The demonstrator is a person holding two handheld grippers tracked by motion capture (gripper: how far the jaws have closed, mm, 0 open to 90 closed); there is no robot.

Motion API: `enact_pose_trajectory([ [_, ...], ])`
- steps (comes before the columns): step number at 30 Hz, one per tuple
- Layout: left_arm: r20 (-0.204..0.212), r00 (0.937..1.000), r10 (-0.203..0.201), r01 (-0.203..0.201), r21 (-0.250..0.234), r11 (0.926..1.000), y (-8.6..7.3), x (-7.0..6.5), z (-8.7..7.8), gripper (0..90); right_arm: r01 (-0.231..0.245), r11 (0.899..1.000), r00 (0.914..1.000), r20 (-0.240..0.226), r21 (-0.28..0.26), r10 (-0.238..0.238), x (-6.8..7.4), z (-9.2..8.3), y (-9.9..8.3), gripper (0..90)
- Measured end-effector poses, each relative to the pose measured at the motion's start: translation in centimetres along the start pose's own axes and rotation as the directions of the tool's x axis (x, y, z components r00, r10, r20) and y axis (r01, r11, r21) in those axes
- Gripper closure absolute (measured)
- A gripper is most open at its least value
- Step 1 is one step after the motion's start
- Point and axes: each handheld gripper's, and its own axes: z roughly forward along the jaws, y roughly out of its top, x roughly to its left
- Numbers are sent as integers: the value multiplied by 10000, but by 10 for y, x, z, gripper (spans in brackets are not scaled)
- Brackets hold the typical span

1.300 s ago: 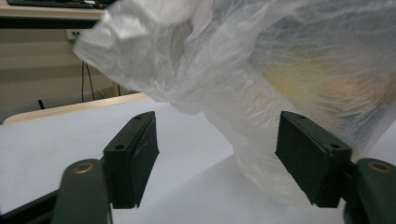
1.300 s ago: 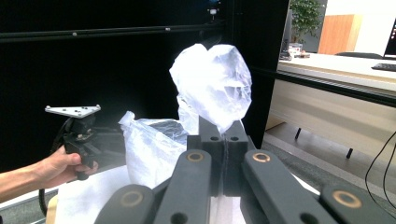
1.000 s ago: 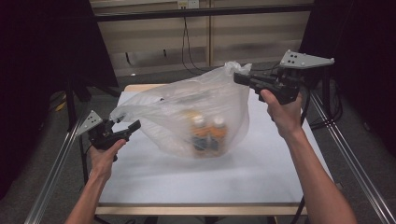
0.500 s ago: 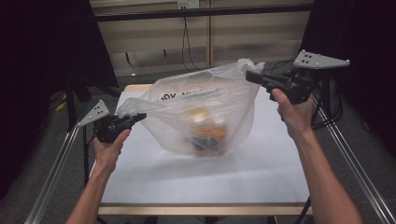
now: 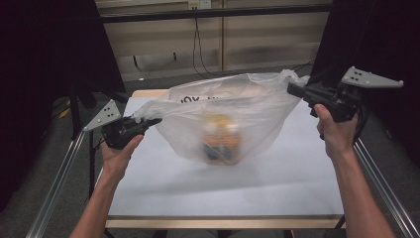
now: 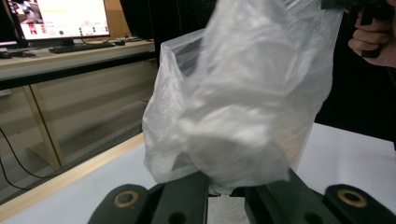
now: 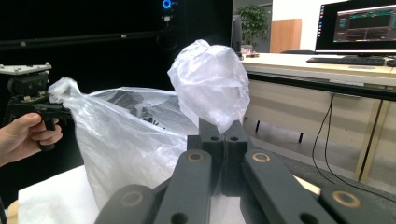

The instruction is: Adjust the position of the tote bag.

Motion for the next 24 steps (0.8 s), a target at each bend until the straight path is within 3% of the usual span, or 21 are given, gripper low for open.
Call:
enact_pose_trajectory([
  [5,302,9995,-42,41,25,10000,-3,-3,5,887,-339,9992,9994,47,-191,340,-6,-13,-12,900],
  [7,485,9988,35,-49,281,9996,-5,-7,10,887,-355,9993,9993,116,-85,356,-6,-13,-14,900],
  [9,474,9988,125,-141,340,9993,-5,-8,10,887,-342,9994,9994,91,-49,343,-6,-11,-14,900],
  [10,514,9987,-43,27,318,9995,-6,-9,10,887,-334,9994,9994,75,44,333,-6,-10,-15,900],
  [11,504,9986,130,-149,383,9992,-7,-8,10,888,-319,9994,9995,70,99,319,-6,-9,-16,900],
  [18,476,9988,-80,49,641,9979,-19,-6,5,888,-456,9985,9988,-178,313,461,-2,-7,-26,900],
  [20,236,9996,180,-202,966,9951,-24,-6,4,888,-427,9984,9987,-249,363,437,1,-6,-28,900],
  [24,499,9987,-39,-12,1024,9947,-31,-6,3,888,-378,9982,9982,-442,461,399,8,-3,-34,900],
])
